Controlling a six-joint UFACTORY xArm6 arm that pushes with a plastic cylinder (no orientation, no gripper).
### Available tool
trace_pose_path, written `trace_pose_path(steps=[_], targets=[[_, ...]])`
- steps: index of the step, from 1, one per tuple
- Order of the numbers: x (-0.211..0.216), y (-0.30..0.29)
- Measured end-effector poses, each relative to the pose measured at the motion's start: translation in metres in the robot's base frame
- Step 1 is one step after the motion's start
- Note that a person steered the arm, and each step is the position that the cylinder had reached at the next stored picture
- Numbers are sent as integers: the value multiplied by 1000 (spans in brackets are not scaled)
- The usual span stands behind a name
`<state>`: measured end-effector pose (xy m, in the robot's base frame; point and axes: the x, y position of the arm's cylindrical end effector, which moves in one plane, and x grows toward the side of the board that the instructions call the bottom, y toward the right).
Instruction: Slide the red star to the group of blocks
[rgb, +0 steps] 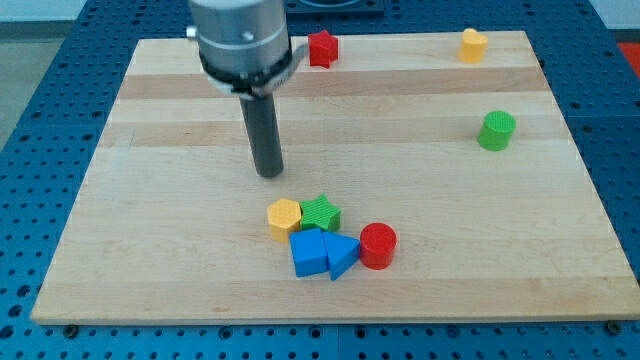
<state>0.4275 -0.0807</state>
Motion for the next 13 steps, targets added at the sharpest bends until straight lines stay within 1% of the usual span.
trace_pose_path(steps=[2, 4, 5, 6, 7, 8, 9, 10, 13], targets=[[-102, -7], [-181, -8], [-216, -8], [-236, -8], [-235, 10], [-235, 42], [-235, 60], [-226, 70], [-157, 82]])
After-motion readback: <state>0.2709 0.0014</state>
